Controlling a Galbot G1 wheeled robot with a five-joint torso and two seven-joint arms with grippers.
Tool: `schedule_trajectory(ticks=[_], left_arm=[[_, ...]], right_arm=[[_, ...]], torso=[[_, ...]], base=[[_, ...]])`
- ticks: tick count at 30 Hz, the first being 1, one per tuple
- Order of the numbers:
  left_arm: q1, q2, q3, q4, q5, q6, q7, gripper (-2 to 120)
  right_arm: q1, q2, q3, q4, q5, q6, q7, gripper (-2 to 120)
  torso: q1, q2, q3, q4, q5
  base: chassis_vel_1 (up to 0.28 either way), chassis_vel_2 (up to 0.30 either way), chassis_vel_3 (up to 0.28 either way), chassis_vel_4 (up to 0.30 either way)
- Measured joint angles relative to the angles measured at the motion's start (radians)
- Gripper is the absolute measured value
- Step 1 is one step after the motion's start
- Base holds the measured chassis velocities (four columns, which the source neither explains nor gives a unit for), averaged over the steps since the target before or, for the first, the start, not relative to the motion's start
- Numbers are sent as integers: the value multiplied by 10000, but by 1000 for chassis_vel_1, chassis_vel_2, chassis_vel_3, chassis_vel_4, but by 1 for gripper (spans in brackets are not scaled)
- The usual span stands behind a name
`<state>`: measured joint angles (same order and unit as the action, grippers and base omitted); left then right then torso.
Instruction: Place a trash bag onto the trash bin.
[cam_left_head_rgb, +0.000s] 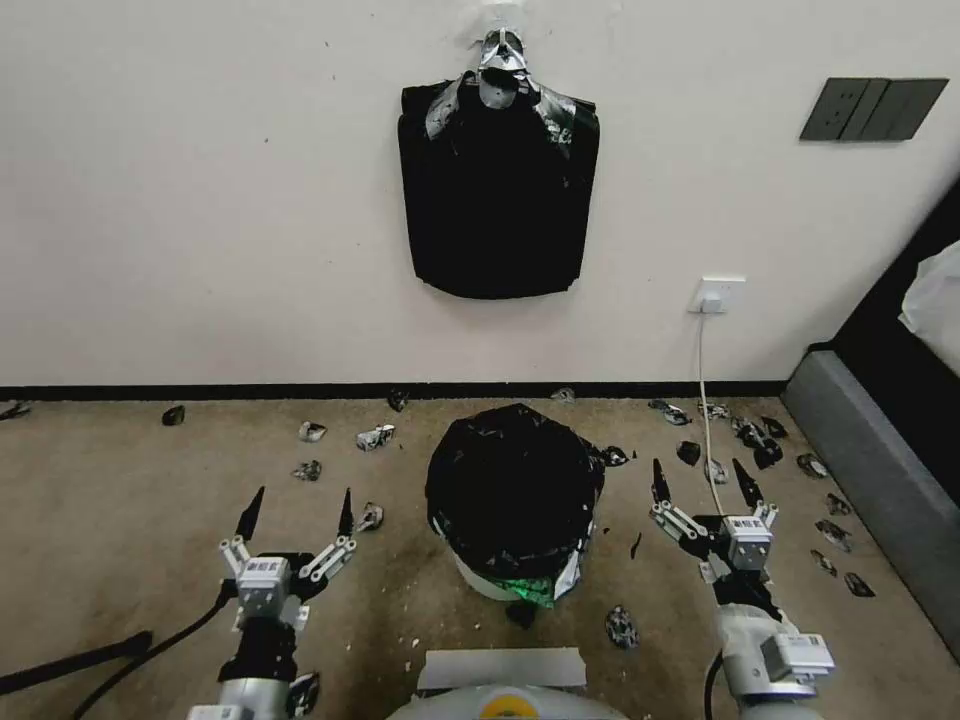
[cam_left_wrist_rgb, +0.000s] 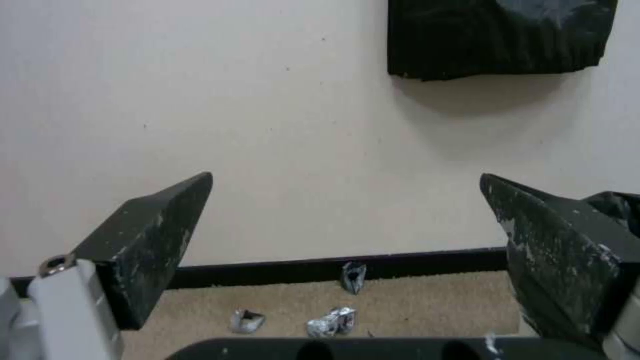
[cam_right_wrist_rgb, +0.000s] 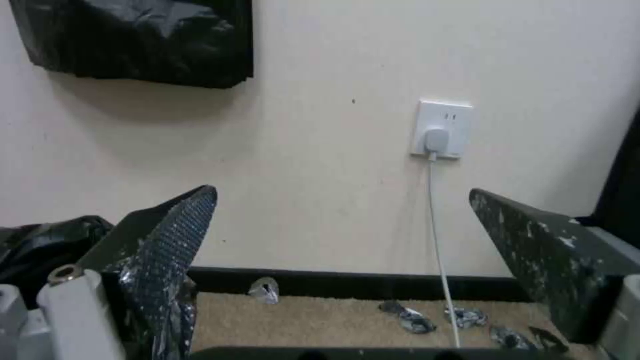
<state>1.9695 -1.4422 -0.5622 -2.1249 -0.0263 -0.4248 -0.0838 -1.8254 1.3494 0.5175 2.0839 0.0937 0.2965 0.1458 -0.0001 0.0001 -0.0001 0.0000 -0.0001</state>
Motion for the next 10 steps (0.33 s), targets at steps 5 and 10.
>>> schedule_trajectory(ticks=[5, 10], left_arm=[[-16, 8, 12, 4, -21, 27, -11, 100], [-30, 16, 21, 8, -44, 51, -23, 100]], right_arm=[[18, -16, -20, 7, 24, -36, 11, 100], [36, -31, -38, 17, 44, -71, 24, 100]], torso=[[0, 0, 0, 0, 0], [0, 0, 1, 0, 0]], base=[[0, 0, 0, 0], [0, 0, 0, 0]])
